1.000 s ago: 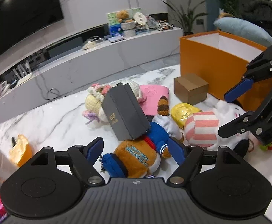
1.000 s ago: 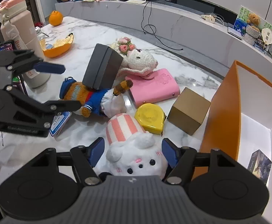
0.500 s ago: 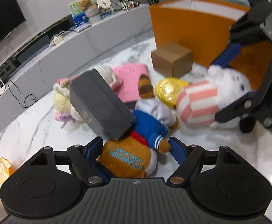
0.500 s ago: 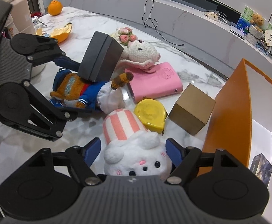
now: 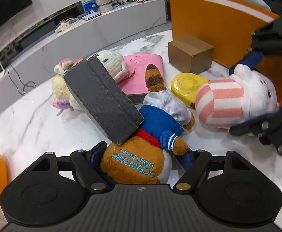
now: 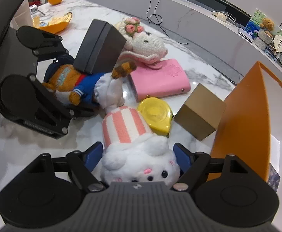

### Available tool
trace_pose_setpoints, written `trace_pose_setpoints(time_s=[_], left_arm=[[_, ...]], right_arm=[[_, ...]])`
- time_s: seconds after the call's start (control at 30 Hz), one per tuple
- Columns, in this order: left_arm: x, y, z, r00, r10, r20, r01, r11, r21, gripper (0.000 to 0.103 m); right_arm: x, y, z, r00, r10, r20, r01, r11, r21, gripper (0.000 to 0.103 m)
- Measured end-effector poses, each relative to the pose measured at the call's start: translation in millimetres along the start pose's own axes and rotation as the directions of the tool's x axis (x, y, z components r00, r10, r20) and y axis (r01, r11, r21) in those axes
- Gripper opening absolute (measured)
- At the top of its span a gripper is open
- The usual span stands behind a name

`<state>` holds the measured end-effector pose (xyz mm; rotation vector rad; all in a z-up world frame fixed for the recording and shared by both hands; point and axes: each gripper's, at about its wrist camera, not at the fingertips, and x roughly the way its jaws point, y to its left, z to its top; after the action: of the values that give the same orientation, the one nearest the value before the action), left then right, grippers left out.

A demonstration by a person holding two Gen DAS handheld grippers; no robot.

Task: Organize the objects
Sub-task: 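Grasp the orange bear plush with the left tool while the right tool grasps the white striped-hat plush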

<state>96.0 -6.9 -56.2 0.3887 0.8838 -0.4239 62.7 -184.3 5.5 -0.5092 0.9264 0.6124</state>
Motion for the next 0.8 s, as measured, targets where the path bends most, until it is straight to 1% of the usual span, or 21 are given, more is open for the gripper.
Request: trace_pose_setpoints(time_s=[0.03, 0.1, 0.13, 0.3, 0.53, 0.63, 0.8], left_arm=[[-0.6, 1.0, -0.5, 1.000, -0.003, 0.001, 0.003, 1.000, -0.015, 0.087], [-3.3, 1.2, -2.3, 1.000, -0.001, 0.005, 0.002, 0.999, -0.032, 0.081], [-4.7, 1.2, -3.4, 1.000, -0.001, 0.006, 0.001, 0.999, -0.043, 0.075], [-12.9, -2.2, -8.6, 1.000, 0.011, -0.014, -0.012, 0.996, -0.084, 0.074], [-28.8, -9.5, -24.2, 0.999, 0.029, -0.044, -0.035, 0.988, -0.151, 0.074], [-37.1, -17.6, -32.6, 0.998, 0.045, -0.050, -0.052, 0.986, -0.156, 0.074], [-48.8, -28.7, -43.9, 0.997, 0.052, -0.061, -0.062, 0.982, -0.179, 0.074]], right_arm=[[1.8, 2.0, -0.8, 1.000, -0.012, -0.005, 0.011, 1.000, -0.010, 0.083], [5.5, 4.2, -2.6, 0.999, -0.031, -0.015, 0.031, 0.999, -0.027, 0.083], [7.2, 4.6, -3.4, 0.999, -0.036, -0.021, 0.035, 0.999, -0.030, 0.083], [8.0, 4.5, -4.5, 0.999, -0.037, -0.029, 0.036, 0.999, -0.028, 0.083], [4.4, 6.5, -5.9, 0.999, -0.008, -0.037, 0.007, 1.000, -0.019, 0.080], [1.9, 10.1, -7.7, 0.999, 0.012, -0.044, -0.013, 1.000, -0.021, 0.079], [-4.5, 19.9, -15.1, 0.998, 0.030, -0.050, -0.032, 0.999, -0.042, 0.079]])
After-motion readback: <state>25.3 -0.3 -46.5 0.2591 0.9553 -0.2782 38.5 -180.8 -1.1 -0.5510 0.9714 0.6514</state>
